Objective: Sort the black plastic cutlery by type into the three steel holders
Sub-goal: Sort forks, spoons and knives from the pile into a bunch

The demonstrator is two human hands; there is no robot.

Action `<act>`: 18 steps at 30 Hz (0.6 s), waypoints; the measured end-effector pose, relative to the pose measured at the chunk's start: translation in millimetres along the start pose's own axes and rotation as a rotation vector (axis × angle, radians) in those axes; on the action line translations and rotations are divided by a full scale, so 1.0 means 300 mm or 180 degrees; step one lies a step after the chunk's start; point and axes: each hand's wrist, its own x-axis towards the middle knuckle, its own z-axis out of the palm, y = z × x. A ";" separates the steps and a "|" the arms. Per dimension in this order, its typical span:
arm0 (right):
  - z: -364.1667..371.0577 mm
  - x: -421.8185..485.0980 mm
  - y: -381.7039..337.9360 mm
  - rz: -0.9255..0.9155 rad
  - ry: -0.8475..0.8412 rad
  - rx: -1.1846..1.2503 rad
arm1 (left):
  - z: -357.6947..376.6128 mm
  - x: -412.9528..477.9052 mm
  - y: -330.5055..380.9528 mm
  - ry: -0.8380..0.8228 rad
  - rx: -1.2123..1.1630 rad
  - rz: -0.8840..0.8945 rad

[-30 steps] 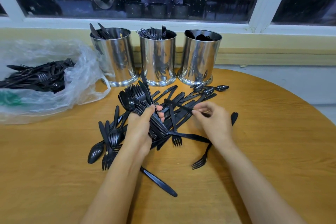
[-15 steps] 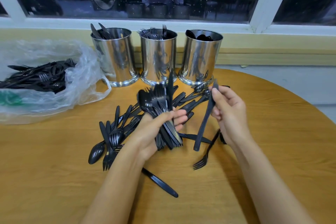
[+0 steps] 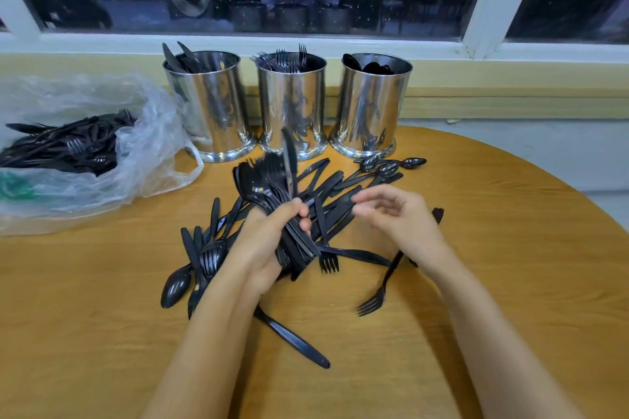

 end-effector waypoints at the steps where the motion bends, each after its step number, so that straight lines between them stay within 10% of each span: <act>1: 0.010 -0.002 0.008 0.0018 -0.0209 -0.0267 | -0.004 0.003 0.002 0.0151 -0.0126 0.0048; 8: 0.129 -0.029 0.032 -0.0461 -0.0858 -0.1485 | -0.024 0.015 0.011 0.0579 -0.0366 0.0222; 18: 0.121 -0.021 0.025 -0.0893 -0.0239 -0.1587 | -0.021 0.013 0.013 0.0648 -0.0429 0.0188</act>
